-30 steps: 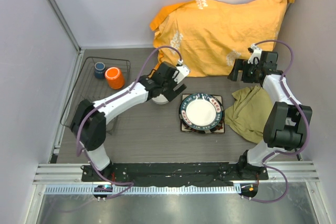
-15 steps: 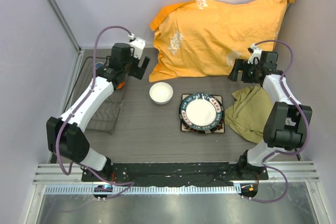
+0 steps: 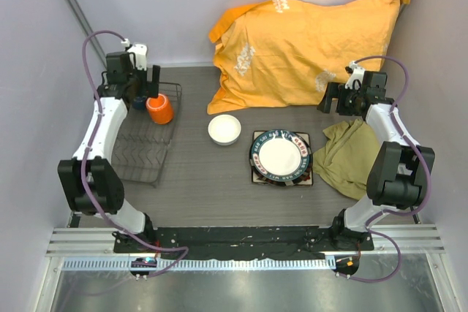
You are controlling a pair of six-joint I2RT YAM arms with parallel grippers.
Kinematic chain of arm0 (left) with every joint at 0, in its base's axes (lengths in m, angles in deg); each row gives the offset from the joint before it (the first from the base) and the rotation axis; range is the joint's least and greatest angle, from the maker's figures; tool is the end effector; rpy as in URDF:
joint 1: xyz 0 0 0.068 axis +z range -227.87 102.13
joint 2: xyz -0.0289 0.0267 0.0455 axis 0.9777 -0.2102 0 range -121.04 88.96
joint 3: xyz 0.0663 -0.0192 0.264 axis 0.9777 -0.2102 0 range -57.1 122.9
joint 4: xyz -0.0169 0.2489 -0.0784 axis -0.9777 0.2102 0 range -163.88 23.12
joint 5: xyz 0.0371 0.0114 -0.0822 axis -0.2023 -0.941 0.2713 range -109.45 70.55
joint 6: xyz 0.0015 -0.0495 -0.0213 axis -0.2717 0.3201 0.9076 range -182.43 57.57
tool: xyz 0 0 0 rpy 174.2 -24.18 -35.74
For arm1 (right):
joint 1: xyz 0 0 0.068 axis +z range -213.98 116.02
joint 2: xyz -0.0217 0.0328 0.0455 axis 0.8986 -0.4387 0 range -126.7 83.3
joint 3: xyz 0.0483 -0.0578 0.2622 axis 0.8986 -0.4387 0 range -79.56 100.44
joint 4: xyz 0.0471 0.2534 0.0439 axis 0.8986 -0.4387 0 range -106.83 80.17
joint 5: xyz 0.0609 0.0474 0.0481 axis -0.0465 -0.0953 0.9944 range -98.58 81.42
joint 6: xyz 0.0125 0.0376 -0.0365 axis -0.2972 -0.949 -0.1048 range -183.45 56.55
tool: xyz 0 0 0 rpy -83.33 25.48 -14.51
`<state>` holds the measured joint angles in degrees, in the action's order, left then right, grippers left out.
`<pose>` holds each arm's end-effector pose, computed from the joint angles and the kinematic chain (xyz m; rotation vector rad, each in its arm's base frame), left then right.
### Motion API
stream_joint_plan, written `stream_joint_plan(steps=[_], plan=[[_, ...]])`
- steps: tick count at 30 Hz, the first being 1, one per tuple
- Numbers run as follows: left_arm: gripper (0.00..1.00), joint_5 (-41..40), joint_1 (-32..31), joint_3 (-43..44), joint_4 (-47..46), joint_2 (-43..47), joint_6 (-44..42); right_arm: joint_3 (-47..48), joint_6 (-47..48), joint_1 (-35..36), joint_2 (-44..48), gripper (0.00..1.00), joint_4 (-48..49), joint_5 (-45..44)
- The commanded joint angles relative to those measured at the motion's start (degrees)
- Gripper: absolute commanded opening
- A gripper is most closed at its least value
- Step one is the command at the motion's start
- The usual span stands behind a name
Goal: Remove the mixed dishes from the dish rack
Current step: Place the bowl at the center of the board.
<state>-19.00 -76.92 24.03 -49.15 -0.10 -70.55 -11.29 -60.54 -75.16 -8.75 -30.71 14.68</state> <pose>0.3588 0.0056 0.3440 0.1385 2.1376 0.0841 0.3498 -0.0548 0.2585 -0.0313 2.2974 0.3503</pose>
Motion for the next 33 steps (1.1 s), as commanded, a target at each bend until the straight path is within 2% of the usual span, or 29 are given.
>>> stream_joint_plan(steps=[1, 12, 33], plan=[[0.99, 1.5, 2.9, 5.2, -1.2, -4.2, -1.5, 2.3, 0.8, 0.3, -0.3, 1.0, 0.8, -0.1], [0.98, 0.3, 7.8, 12.3, -0.2, -13.2, -4.6, 2.7, 1.3, 0.7, -1.8, 1.0, 0.4, -0.2], [0.96, 1.4, 7.3, 18.9, 2.9, -23.1, -6.8, 2.8, 1.8, 0.8, -3.1, 1.0, 0.0, -1.1]])
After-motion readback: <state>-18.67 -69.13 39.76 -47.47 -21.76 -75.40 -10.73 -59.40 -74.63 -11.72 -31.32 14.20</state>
